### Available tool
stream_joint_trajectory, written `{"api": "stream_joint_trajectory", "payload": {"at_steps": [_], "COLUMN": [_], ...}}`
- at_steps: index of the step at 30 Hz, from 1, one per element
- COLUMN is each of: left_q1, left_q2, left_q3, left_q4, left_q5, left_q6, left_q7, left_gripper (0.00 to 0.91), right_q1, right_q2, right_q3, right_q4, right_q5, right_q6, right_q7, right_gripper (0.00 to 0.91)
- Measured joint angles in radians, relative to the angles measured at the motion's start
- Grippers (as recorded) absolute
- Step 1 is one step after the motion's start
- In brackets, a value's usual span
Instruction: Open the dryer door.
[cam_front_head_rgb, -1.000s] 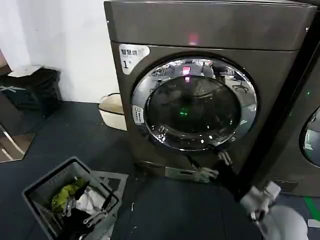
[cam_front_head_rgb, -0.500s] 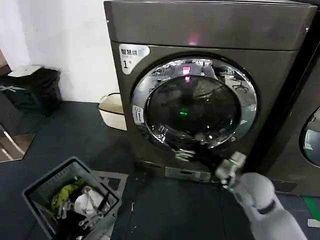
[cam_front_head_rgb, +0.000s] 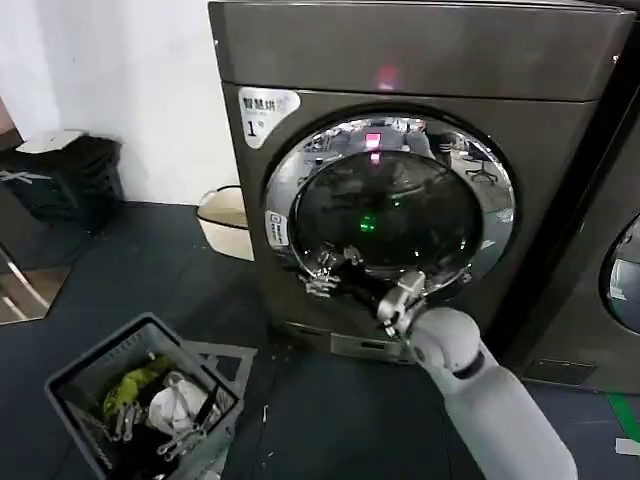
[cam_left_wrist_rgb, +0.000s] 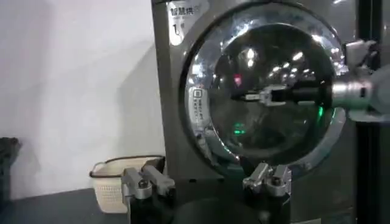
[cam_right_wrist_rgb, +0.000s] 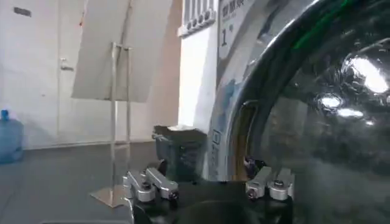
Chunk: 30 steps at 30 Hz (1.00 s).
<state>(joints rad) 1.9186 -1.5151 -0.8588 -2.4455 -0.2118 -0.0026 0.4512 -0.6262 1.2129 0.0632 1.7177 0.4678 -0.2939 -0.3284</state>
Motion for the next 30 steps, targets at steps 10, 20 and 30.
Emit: {"api": "stream_joint_trajectory", "payload": {"at_steps": [10,20,30], "left_q1": [-0.004,-0.022,-0.049], "left_q2": [0.002,0.001,0.013], "left_q3": [0.003,-0.014,-0.030], "left_q4": [0.008,0.026,0.029], "left_q5": [-0.001,-0.024,-0.068], "left_q6": [0.004,0.011,0.046], "left_q7": [0.001,-0.002,0.083], "left_gripper": [0.907,0.907,0.907], "right_q1": [0.094,0.195,0.240], "right_q2": [0.047,0.112,0.133], "right_q3": [-0.050,-0.095,-0.121], "right_q4": [-0.129,-0.289,-0.384], "right_q5": [0.003,-0.008,0.000], "right_q6": [0.025,0.055,0.070], "right_q7": [0.000,-0.048,-0.138], "right_gripper": [0.907,0.907,0.907]}}
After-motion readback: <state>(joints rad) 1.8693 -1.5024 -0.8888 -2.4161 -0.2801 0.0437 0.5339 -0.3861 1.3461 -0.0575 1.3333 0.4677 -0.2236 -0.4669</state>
